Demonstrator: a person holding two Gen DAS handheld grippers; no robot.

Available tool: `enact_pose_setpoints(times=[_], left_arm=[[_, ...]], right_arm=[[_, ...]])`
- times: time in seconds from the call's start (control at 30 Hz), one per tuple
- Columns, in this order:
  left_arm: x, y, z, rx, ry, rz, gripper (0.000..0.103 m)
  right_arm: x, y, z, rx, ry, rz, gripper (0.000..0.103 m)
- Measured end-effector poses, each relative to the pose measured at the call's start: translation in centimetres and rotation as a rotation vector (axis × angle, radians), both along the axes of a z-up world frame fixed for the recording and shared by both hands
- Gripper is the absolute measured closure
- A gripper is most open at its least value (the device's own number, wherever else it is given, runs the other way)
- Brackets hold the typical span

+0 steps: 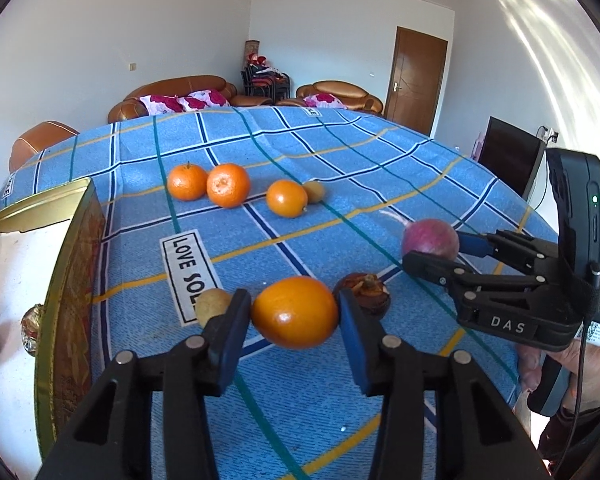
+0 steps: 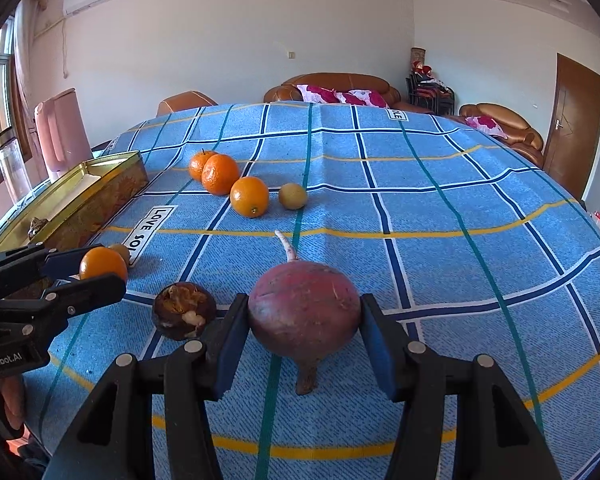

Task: Organize fruits

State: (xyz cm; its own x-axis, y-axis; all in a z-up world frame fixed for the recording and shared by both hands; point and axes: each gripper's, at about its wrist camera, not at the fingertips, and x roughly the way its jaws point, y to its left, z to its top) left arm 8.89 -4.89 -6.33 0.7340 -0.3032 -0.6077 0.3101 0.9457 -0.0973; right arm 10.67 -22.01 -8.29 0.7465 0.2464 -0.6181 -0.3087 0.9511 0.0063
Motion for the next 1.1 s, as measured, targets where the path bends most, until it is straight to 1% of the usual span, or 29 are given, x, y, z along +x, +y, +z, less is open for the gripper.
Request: enact_pose_setpoints(times=[0.37,0.6,1.1], left_arm=[[-0.8,0.5,0.6,-0.014,-0.069,0.027,0.056],[-1.4,0.8,0.9,-0.023,-0.109,0.044,0.056],[-2.7,1.2,1.4,-0.026,-0.187,0.073,0.056]], right_arm=[[-1.0,0.2,0.4,-0.008,-0.077,0.017,0.047],[-1.6,0.0,0.7,0.016,-0.126,0.024,0.047],[-2.8,-0.3,0.9,0.040,-0.196,0.038,0.047]])
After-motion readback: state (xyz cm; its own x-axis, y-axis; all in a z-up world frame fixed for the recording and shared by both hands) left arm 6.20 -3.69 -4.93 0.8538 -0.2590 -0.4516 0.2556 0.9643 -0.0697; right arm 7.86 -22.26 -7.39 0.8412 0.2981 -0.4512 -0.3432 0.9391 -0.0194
